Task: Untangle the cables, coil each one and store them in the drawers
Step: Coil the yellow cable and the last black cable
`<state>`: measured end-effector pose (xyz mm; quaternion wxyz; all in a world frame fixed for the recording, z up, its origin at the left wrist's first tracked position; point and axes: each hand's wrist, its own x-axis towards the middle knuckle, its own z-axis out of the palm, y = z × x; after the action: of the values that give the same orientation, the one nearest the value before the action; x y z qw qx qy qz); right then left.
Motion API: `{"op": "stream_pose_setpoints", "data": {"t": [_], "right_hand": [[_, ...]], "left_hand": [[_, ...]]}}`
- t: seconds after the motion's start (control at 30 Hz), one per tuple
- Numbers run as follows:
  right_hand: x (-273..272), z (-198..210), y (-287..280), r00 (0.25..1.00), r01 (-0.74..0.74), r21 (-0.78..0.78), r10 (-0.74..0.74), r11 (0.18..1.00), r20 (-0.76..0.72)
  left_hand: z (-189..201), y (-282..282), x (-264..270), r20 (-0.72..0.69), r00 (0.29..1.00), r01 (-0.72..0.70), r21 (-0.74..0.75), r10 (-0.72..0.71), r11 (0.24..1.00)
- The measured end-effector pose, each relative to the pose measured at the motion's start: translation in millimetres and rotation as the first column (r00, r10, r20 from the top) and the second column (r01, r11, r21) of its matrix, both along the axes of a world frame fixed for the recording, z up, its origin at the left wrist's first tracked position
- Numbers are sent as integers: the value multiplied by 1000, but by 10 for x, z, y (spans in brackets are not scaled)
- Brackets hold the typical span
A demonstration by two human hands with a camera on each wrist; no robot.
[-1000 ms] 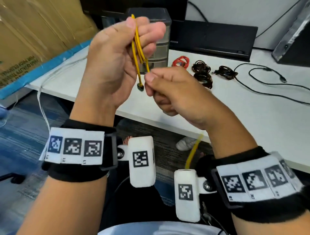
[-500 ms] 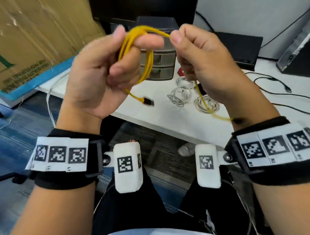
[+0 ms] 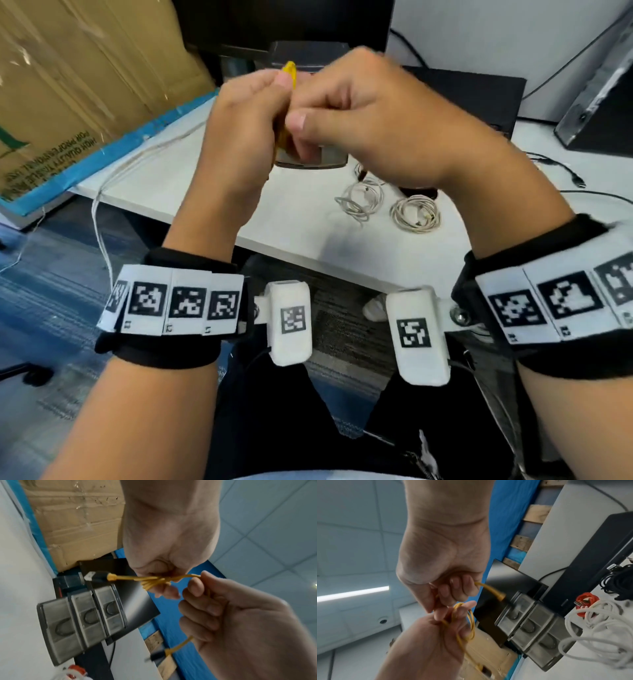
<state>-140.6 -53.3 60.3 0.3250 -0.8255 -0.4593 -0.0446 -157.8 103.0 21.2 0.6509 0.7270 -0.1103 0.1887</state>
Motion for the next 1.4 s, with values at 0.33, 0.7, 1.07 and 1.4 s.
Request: {"op": "stream_pose_setpoints", "data": {"t": [0.33,0.7,1.07,1.4], "right_hand": [[77,-327,-119,986,160,460,-160,873,-39],[193,-471,-205,985,152,495,-87,855,-151],[292,-650,-210,955,296,418,-272,859,-117],[322,-646,-196,934,345,421,-350,839,-67]], "left_hand": [[-82,-58,-1,-192,911,320,-227,-365,920],[-193,-200,40,-171,862,381,-404,-478,832],[-263,-247,170,-246,956,30,-463,-161,886],[-254,-87,138,-238,954,120,-256,-182,959]]}}
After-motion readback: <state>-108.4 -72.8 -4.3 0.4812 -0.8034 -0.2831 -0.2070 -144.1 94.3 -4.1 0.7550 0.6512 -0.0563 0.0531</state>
